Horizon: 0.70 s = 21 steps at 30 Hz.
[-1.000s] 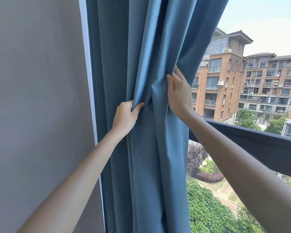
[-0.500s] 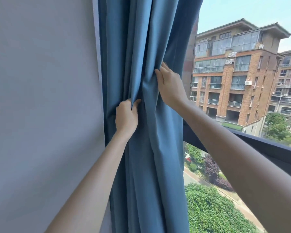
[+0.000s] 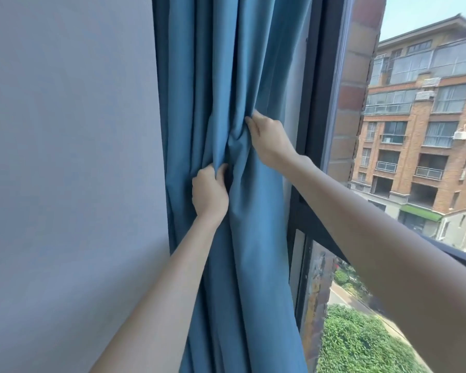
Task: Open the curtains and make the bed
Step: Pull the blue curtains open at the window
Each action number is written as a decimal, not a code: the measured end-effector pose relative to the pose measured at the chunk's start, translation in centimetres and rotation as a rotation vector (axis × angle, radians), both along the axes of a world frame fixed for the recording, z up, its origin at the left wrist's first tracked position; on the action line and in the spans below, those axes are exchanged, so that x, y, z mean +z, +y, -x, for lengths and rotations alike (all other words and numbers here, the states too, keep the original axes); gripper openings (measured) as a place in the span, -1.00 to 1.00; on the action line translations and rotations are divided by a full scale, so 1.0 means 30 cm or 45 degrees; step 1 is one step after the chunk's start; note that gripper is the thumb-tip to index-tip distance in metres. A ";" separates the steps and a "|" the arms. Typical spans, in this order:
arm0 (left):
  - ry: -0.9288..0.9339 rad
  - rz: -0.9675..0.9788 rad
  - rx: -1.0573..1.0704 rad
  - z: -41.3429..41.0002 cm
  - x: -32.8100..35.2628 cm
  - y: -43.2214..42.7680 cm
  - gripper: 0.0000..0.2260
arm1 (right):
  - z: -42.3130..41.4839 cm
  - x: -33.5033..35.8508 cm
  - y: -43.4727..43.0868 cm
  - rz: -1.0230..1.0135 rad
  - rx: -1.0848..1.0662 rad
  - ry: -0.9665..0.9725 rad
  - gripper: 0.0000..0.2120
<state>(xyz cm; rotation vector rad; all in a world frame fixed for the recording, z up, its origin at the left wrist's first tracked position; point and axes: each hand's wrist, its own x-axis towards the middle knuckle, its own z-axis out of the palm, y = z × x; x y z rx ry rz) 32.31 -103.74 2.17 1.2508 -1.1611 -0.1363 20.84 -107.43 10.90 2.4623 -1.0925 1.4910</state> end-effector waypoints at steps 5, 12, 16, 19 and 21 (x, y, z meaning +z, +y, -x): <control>-0.007 -0.132 -0.042 0.054 0.015 0.067 -0.60 | 0.052 -0.006 0.073 -0.133 0.043 -0.041 -0.77; -0.001 -0.287 -0.332 0.067 0.013 0.230 -0.74 | 0.142 -0.051 0.233 -0.276 -0.023 -0.080 -0.74; -0.002 -0.286 -0.430 0.085 -0.015 0.338 -0.69 | 0.169 -0.080 0.363 -0.353 -0.078 -0.138 -0.67; -0.035 -0.297 -0.475 0.109 -0.031 0.446 -0.74 | 0.194 -0.098 0.488 -0.359 -0.150 -0.172 -0.64; -0.102 -0.275 -0.460 0.127 -0.039 0.530 -0.80 | 0.217 -0.115 0.576 -0.368 -0.194 -0.212 -0.63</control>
